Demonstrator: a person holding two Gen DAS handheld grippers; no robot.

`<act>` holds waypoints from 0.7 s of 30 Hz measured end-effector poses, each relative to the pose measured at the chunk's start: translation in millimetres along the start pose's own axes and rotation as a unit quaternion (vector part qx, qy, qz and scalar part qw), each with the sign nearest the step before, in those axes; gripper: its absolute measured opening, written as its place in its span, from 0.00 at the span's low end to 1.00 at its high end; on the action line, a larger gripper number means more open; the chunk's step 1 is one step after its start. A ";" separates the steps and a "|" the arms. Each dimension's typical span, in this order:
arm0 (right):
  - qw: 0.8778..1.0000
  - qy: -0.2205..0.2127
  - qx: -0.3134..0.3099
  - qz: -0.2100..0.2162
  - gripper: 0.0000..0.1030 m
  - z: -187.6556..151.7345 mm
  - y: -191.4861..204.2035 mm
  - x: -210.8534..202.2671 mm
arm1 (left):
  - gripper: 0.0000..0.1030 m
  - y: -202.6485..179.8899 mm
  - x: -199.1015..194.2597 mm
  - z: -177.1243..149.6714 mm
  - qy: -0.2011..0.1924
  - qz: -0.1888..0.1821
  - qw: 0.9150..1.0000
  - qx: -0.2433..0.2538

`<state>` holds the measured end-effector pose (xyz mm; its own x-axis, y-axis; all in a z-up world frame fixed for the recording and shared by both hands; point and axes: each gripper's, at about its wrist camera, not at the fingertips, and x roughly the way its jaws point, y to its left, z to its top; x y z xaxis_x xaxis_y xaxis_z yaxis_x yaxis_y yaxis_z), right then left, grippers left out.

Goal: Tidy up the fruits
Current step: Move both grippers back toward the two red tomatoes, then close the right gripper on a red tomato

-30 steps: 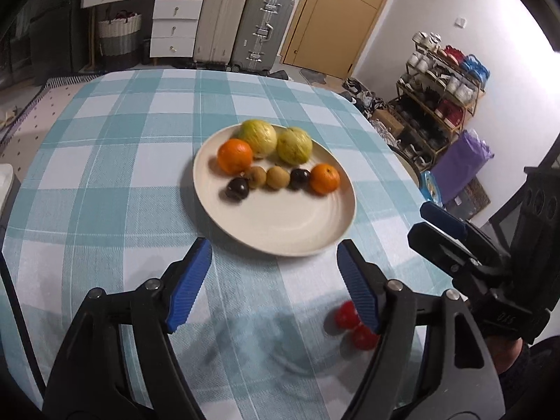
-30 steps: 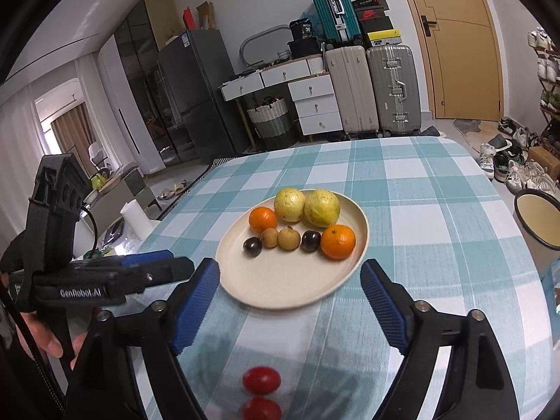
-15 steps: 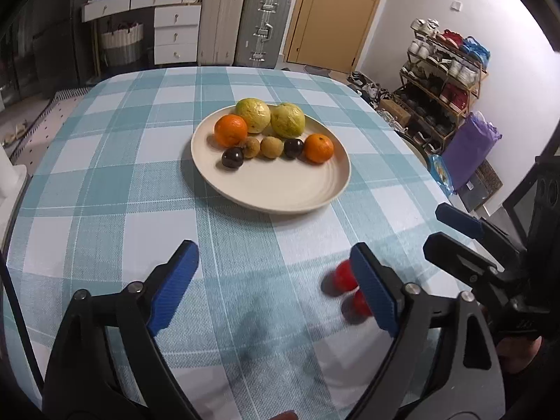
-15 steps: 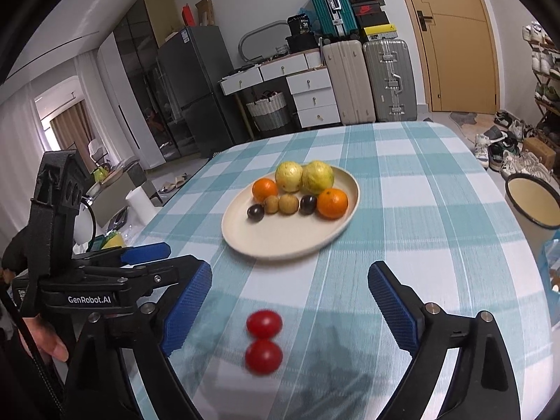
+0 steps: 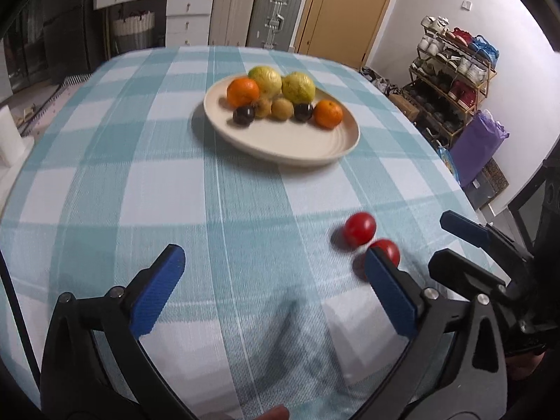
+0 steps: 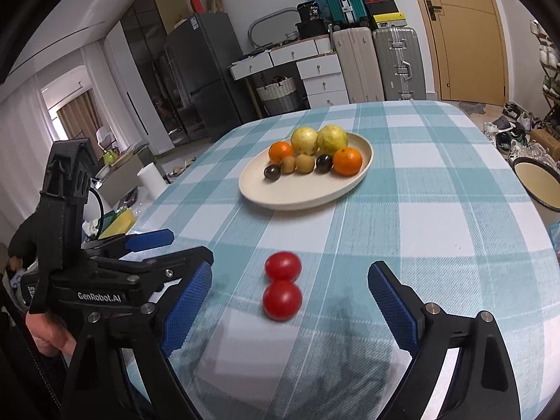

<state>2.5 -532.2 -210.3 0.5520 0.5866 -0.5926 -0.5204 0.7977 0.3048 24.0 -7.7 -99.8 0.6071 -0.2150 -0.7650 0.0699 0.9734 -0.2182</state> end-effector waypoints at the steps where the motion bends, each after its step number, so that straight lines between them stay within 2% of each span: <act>1: 1.000 0.002 0.000 0.002 0.90 -3.0 0.9 1.0 | 0.99 1.1 0.9 -2.1 0.002 0.001 1.000 -0.001; 11: 1.000 0.019 0.005 0.008 0.90 -16.9 2.3 11.2 | 0.99 9.2 6.7 -13.1 0.014 0.003 1.000 -0.013; 21: 0.999 0.039 0.005 0.011 0.79 -18.3 3.3 23.1 | 0.99 11.4 12.2 -13.6 0.022 -0.001 1.000 -0.019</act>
<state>1.5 -518.6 -236.6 0.4876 0.5919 -0.6418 -0.5249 0.7862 0.3263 21.4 -0.3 -119.9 0.5719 -0.2207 -0.7901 0.0406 0.9696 -0.2414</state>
